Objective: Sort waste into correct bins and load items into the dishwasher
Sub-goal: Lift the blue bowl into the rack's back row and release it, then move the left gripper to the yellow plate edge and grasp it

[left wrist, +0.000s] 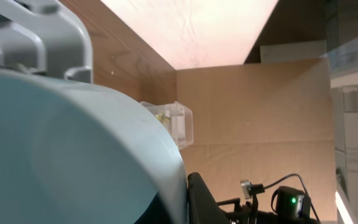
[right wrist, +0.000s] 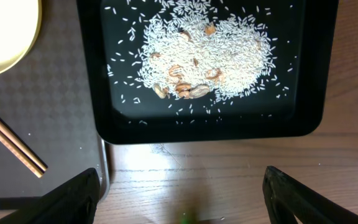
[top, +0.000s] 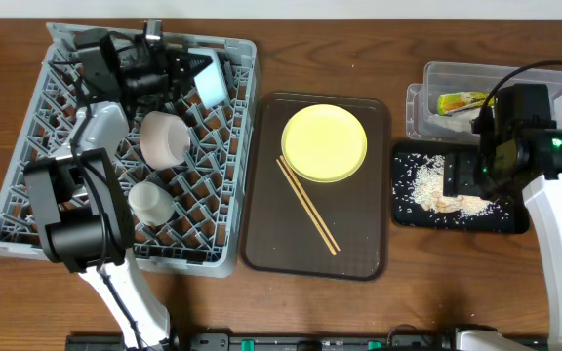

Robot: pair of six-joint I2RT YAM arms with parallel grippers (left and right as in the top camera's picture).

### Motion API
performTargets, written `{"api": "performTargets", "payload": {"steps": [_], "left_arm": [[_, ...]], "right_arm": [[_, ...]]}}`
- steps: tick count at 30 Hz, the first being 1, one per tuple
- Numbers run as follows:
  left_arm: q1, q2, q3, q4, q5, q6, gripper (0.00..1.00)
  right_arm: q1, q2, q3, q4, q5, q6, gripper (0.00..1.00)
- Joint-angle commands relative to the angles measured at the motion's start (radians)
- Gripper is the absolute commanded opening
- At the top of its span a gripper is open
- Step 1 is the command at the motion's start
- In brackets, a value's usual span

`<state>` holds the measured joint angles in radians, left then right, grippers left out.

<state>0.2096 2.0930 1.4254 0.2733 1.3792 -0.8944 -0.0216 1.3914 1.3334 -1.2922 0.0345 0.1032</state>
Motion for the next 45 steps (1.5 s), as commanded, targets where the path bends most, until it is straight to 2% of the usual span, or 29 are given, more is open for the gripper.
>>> {"api": "performTargets", "payload": {"steps": [1,3,9,12,22,28,35,45], "left_arm": [[0.037,0.046,-0.003,-0.01,-0.019,0.011,0.08],[0.052,0.046,-0.003,-0.01,-0.006,0.032,0.17],[0.103,0.046,-0.003,-0.01,0.005,0.048,0.65],[0.123,0.046,-0.003,-0.009,0.005,0.048,0.77],[0.213,0.026,-0.003,0.039,-0.007,0.056,0.87],[0.227,0.026,-0.003,0.027,0.008,0.056,0.88],[0.18,0.026,-0.003,0.028,0.03,0.071,0.88],[0.19,-0.005,-0.003,0.027,-0.03,0.115,0.89]], "right_arm": [[-0.018,-0.013,0.017,-0.003,0.01,0.016,0.81],[-0.018,-0.013,0.017,-0.003,0.01,0.016,0.82],[-0.018,-0.013,0.017,-0.009,0.01,0.016,0.82],[-0.018,-0.013,0.017,-0.01,0.01,0.016,0.82],[-0.018,-0.013,0.017,-0.017,0.01,0.016,0.81],[-0.018,-0.013,0.017,-0.017,0.01,0.016,0.81],[-0.018,-0.013,0.017,-0.018,0.01,0.016,0.81],[-0.018,-0.013,0.017,-0.028,0.01,0.016,0.81]]}}
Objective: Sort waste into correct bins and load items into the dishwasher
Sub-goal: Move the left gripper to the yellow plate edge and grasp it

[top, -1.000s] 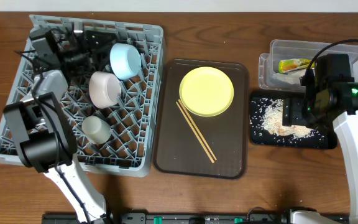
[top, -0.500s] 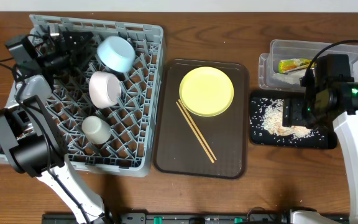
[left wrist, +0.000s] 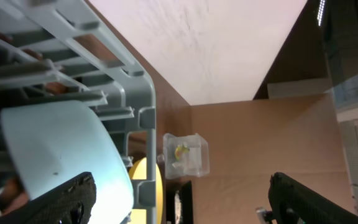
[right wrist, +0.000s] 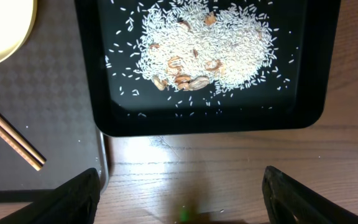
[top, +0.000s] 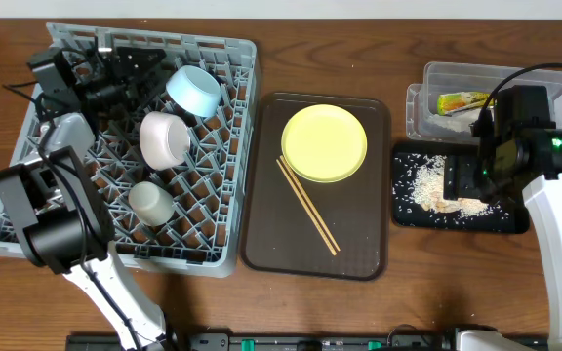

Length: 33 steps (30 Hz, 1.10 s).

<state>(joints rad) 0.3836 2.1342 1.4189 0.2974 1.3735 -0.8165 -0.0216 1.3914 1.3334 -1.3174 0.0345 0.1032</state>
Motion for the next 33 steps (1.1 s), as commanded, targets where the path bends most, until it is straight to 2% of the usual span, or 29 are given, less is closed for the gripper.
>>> {"api": "performTargets", "payload": {"steps": [1,6,8,15,18,26,30,33], "left_arm": [[0.018,-0.055,0.003,0.003,-0.031,0.047,0.89],[0.022,-0.099,0.003,-0.034,-0.102,0.111,0.89],[0.022,-0.127,0.003,-0.116,-0.157,0.167,0.89],[0.017,-0.283,0.003,-0.559,-0.454,0.505,0.89],[0.008,-0.377,0.003,-0.718,-0.582,0.585,0.89],[-0.109,-0.616,0.003,-1.048,-0.898,0.603,0.89],[-0.248,-0.687,0.003,-1.165,-1.04,0.603,0.89],[-0.406,-0.704,0.003,-1.213,-1.072,0.603,0.89]], "right_arm": [[-0.018,-0.013,0.017,-0.003,0.01,0.016,0.81],[-0.018,-0.013,0.017,-0.003,0.01,0.016,0.81],[-0.018,-0.013,0.017,-0.003,0.01,0.016,0.81],[-0.018,-0.013,0.017,-0.003,0.01,0.016,0.82],[-0.018,-0.013,0.017,-0.003,0.01,0.016,0.82],[-0.018,-0.013,0.017,-0.003,0.01,0.016,0.82],[-0.018,-0.013,0.017,-0.003,0.01,0.016,0.82],[-0.018,-0.013,0.017,-0.003,0.01,0.016,0.83]]}}
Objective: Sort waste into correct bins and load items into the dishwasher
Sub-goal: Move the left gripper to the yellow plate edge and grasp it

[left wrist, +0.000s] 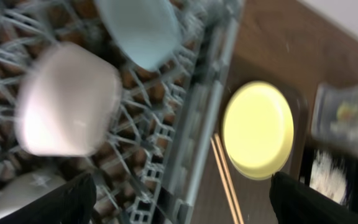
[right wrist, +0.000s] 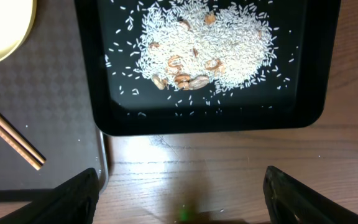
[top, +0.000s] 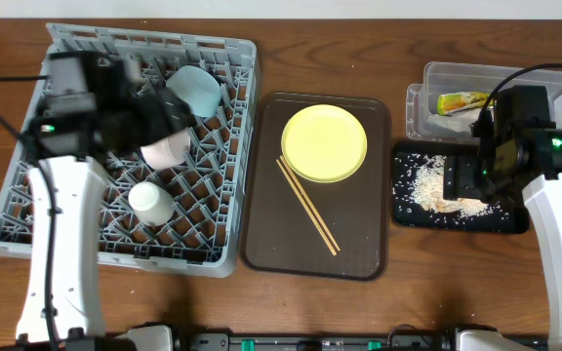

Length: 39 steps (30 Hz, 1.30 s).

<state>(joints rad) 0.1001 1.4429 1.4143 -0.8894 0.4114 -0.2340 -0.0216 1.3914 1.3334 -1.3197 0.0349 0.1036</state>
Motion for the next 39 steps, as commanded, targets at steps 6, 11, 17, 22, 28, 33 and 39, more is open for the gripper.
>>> {"api": "performTargets", "payload": {"steps": [6,11,17,22,28,33,39], "left_arm": [[-0.324,0.003,0.008,0.009,-0.107,0.019,0.89],[-0.465,0.047,0.008,0.114,-0.167,0.02,0.89],[-0.631,0.176,0.008,0.225,-0.344,0.031,0.88],[-0.775,0.385,0.008,0.359,-0.361,0.126,0.88],[-0.838,0.531,0.008,0.426,-0.361,0.164,0.87],[-0.869,0.6,0.008,0.45,-0.361,0.197,0.84],[-0.89,0.649,0.008,0.458,-0.384,0.198,0.8]], "right_arm": [[-0.018,-0.013,0.017,-0.001,0.01,0.015,0.84],[-0.018,-0.013,0.017,0.0,0.01,0.015,0.84],[-0.018,-0.013,0.017,-0.002,0.01,0.015,0.84],[-0.018,-0.013,0.017,-0.001,0.01,0.015,0.84],[-0.018,-0.013,0.017,-0.001,0.01,0.015,0.84],[-0.018,-0.013,0.017,-0.001,0.01,0.015,0.84],[-0.018,-0.013,0.017,-0.001,0.01,0.015,0.84]]}}
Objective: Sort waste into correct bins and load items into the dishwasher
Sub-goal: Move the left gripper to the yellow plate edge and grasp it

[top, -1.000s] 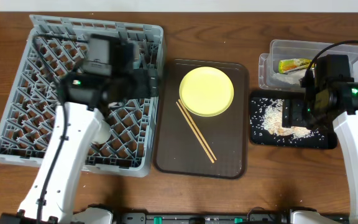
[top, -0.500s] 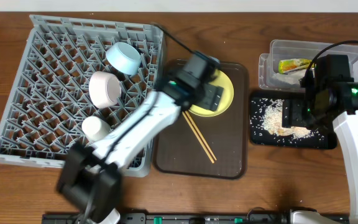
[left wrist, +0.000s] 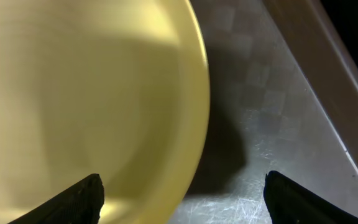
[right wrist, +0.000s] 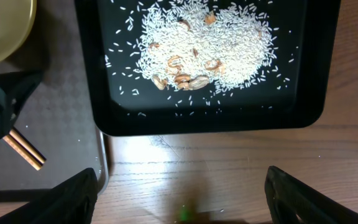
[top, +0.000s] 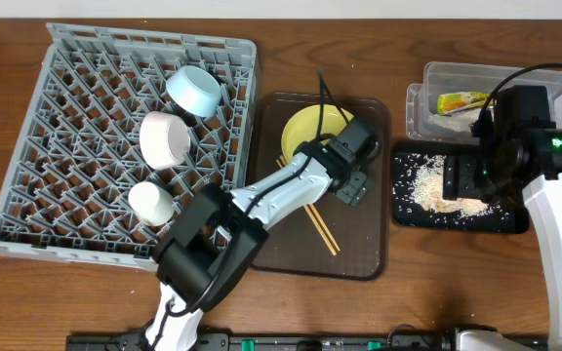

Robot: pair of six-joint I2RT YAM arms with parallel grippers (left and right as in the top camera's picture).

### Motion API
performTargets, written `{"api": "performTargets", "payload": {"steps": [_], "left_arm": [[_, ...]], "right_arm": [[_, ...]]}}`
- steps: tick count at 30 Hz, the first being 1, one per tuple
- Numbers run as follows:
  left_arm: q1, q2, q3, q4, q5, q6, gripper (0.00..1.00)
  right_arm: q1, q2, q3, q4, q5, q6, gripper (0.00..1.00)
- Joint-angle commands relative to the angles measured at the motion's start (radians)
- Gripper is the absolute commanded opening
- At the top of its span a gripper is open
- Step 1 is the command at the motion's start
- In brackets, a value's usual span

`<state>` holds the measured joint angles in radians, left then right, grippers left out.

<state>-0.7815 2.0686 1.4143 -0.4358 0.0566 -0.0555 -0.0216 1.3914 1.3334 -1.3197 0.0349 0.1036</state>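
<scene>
A yellow plate (top: 312, 136) lies on the brown tray (top: 271, 244), with two chopsticks (top: 315, 222) beside it. My left gripper (top: 351, 181) is low at the plate's right edge, open. In the left wrist view the plate (left wrist: 86, 93) fills the left, and its rim runs down between the fingers of the left gripper (left wrist: 182, 200). My right gripper (right wrist: 179, 199) hangs open over bare wood, just in front of the black tray (right wrist: 309, 118) of rice and scraps (right wrist: 197, 56).
The grey dish rack (top: 27, 185) at the left holds a blue bowl (top: 196, 91), a pink bowl (top: 164, 138) and a white cup (top: 151, 203). A clear bin (top: 427, 122) at the back right holds a yellow wrapper (top: 461, 100).
My left gripper was above the dish rack. It is now across the table, low at the right edge of the yellow plate. The right arm has not moved.
My left gripper was first right up against the blue bowl at the back of the rack. Then it stood open at the rack's far left, the bowl left in the rack. Then it was over the rack, and now it is at the plate.
</scene>
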Motion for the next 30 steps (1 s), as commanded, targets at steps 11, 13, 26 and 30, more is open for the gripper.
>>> {"api": "performTargets", "payload": {"steps": [11,13,26,30], "left_arm": [[-0.053,0.052,0.008,-0.011,-0.209,0.018,0.39],[-0.063,0.058,0.007,-0.007,-0.233,0.018,0.39],[-0.09,0.126,0.007,-0.011,-0.348,0.019,0.22],[-0.09,0.126,0.007,-0.011,-0.365,0.034,0.13]], "right_arm": [[-0.018,-0.013,0.017,-0.001,0.01,0.015,0.84],[-0.018,-0.013,0.017,-0.002,0.01,0.015,0.84],[-0.018,-0.013,0.017,-0.009,0.01,0.015,0.84],[-0.018,-0.013,0.017,-0.013,0.01,0.015,0.83]]}}
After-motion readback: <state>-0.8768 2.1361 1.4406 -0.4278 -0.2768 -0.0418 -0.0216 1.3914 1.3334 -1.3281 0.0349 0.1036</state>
